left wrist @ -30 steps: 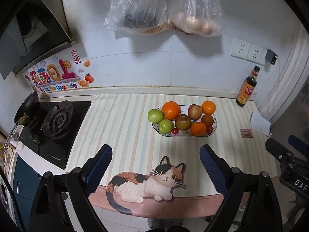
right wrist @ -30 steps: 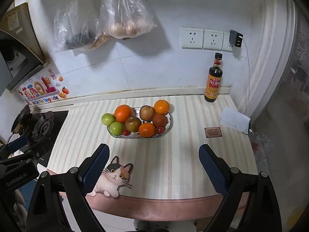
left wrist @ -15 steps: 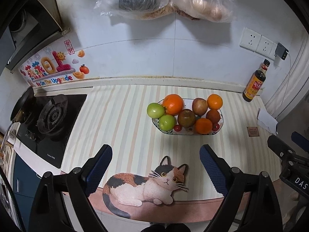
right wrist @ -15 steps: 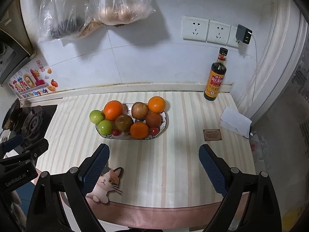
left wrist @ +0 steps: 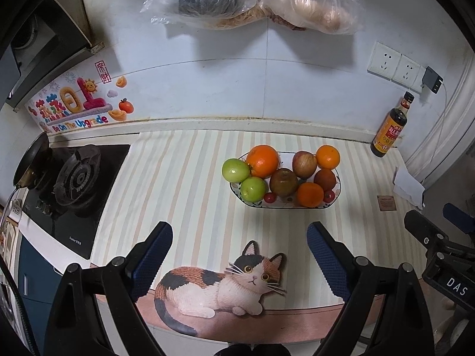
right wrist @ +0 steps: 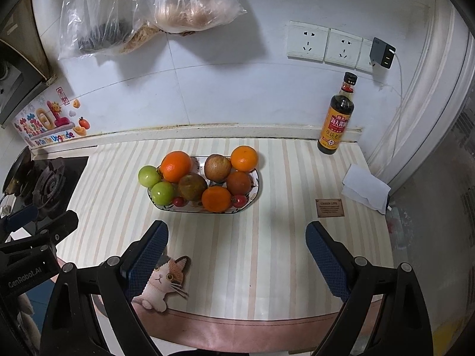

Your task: Organize fruits

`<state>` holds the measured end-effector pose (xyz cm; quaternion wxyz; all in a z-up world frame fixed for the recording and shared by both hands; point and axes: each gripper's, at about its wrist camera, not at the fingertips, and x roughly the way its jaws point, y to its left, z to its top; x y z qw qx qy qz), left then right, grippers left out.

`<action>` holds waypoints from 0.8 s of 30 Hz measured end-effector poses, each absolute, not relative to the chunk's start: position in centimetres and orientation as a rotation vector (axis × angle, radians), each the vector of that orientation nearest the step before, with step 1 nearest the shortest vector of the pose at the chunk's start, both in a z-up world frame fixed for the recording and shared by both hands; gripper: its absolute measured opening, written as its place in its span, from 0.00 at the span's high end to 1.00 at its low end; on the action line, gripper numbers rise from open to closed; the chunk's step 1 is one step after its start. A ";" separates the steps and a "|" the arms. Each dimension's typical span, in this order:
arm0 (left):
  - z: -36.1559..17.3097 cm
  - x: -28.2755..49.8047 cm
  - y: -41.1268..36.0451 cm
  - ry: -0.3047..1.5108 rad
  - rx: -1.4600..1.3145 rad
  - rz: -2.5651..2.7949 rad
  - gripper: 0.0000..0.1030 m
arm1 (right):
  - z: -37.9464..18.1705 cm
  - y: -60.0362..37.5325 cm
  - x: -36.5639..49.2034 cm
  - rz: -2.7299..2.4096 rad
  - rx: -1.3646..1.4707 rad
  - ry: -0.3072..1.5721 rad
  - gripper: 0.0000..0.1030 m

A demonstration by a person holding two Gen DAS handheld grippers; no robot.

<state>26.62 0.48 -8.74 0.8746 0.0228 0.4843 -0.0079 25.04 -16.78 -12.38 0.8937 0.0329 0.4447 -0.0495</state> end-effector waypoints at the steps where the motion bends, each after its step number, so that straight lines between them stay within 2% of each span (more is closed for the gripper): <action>1: -8.7 26.6 0.5 1.010 0.048 -0.017 0.10 | -12.4 -16.8 25.0 -0.103 0.069 0.923 0.07; 7: -8.6 26.7 0.3 1.009 0.052 -0.016 0.09 | -12.4 -16.8 25.1 -0.100 0.071 0.928 0.07; 8: -8.6 26.8 0.2 1.010 0.058 -0.016 0.02 | -12.4 -16.7 25.1 -0.098 0.070 0.930 0.07; 9: -8.6 26.8 0.2 1.007 0.060 -0.017 0.00 | -12.4 -16.7 25.1 -0.098 0.070 0.931 0.07; 21: -8.5 27.0 0.3 1.000 0.053 -0.022 0.00 | -12.2 -17.0 25.3 -0.099 0.073 0.925 0.06; 24: -8.5 27.0 0.4 0.999 0.052 -0.022 0.00 | -12.0 -17.1 25.4 -0.097 0.077 0.922 0.03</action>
